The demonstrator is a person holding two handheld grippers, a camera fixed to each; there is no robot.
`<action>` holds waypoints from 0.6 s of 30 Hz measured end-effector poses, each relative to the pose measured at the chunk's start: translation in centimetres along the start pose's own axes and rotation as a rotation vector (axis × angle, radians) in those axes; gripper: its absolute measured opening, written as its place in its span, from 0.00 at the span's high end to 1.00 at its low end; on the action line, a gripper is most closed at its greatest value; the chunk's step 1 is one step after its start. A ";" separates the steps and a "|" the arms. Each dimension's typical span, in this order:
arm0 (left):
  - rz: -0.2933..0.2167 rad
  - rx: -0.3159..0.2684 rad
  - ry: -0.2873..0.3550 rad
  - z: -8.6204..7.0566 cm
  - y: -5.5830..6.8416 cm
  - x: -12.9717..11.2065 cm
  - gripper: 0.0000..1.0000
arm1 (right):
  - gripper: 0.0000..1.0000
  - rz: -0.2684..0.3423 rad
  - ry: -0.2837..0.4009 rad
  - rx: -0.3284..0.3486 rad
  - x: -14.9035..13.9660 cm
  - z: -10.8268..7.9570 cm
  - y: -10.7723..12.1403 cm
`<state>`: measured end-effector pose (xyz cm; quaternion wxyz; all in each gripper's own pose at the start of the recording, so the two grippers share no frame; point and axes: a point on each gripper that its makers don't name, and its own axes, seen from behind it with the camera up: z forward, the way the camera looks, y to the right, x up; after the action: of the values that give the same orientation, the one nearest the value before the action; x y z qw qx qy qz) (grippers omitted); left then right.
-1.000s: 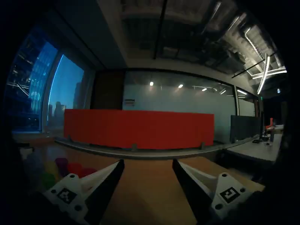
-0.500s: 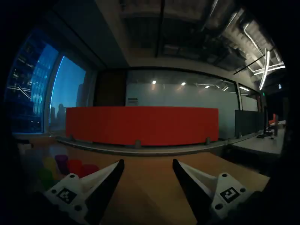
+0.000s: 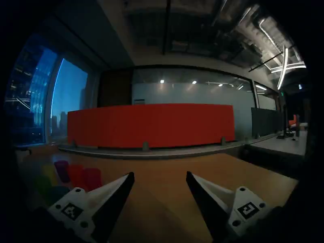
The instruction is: Pour water
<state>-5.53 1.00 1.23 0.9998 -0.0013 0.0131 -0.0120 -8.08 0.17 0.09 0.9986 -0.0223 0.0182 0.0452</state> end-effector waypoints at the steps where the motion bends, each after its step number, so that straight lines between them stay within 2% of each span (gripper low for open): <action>1: 0.000 0.000 0.000 0.0 0.0 0.0 0.04 | 0.01 -0.001 -0.002 -0.002 -0.1 0.0 0.1; 18: 0.000 0.000 0.000 0.1 0.1 0.0 0.04 | 0.01 -0.029 -0.019 0.011 -0.9 0.1 -0.4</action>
<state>-5.55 1.06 1.29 0.9998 -0.0014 0.0131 -0.0120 -8.95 -0.27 0.25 0.9993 -0.0165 0.0087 0.0310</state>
